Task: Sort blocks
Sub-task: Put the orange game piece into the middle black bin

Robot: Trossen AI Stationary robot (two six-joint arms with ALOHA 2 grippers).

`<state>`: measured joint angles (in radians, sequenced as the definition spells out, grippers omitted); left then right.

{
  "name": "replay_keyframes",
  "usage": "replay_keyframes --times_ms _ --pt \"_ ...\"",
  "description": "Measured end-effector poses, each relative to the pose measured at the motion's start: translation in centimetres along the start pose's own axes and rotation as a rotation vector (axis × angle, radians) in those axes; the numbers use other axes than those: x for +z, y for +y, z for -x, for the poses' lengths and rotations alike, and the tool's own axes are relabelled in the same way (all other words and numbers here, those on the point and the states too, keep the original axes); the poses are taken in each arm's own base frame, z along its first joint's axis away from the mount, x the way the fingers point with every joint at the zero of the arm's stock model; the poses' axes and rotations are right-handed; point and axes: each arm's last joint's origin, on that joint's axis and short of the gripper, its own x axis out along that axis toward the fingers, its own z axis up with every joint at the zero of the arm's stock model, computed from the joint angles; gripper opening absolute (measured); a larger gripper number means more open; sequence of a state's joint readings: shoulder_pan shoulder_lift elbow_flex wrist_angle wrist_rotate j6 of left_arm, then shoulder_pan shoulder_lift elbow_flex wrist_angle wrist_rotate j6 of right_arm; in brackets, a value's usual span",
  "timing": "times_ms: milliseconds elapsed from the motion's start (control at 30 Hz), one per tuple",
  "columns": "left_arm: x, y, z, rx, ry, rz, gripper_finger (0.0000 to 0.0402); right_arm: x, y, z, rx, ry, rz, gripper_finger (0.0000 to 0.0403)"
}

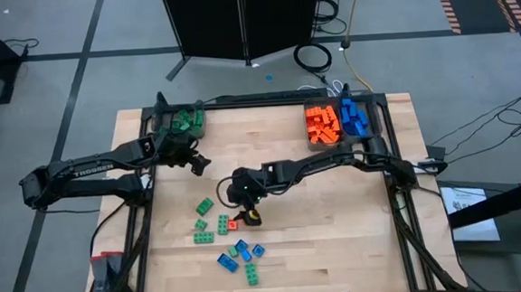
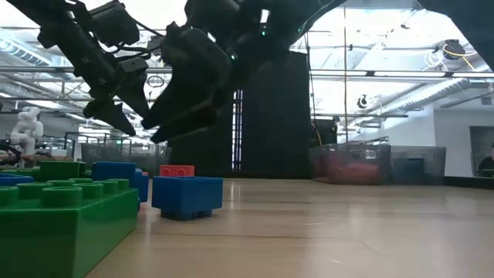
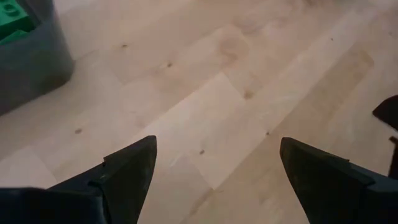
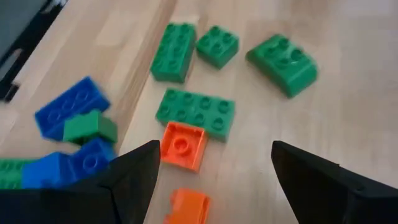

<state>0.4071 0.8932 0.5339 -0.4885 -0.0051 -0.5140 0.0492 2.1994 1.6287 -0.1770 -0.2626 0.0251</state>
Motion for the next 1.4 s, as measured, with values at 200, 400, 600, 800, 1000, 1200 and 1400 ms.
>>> replay_keyframes --times_ms 200,400,600,800,1000,1200,1400 --pt "-0.1 -0.2 0.0 -0.007 0.004 -0.018 0.0343 -0.7 1.1 -0.6 -0.14 0.05 -0.017 0.0284" --pt "-0.2 -0.3 0.0 -0.014 0.007 -0.068 0.0343 -1.3 2.6 -1.1 -0.186 0.089 -0.051 0.0274" --pt "-0.2 -0.4 0.0 -0.017 0.003 -0.071 0.0343 -2.0 2.8 -1.1 -0.232 0.148 -0.085 0.0274" --pt "-0.1 -0.4 0.0 -0.019 -0.002 -0.076 0.0343 -3.1 2.8 -1.3 -0.236 0.164 -0.073 0.0274" --pt "-0.1 -0.4 0.0 -0.019 0.0 -0.076 0.0343 -4.3 3.1 -1.7 -0.244 0.208 -0.072 0.0274" --pt "-0.1 -0.4 0.0 -0.018 0.0 -0.079 0.0343 -4.7 3.0 -1.7 -0.258 0.233 -0.087 0.0274" --pt "-0.1 -0.4 0.0 -0.018 0.0 -0.093 0.0343 -5.4 3.2 -1.4 -0.262 0.317 -0.11 0.0274"
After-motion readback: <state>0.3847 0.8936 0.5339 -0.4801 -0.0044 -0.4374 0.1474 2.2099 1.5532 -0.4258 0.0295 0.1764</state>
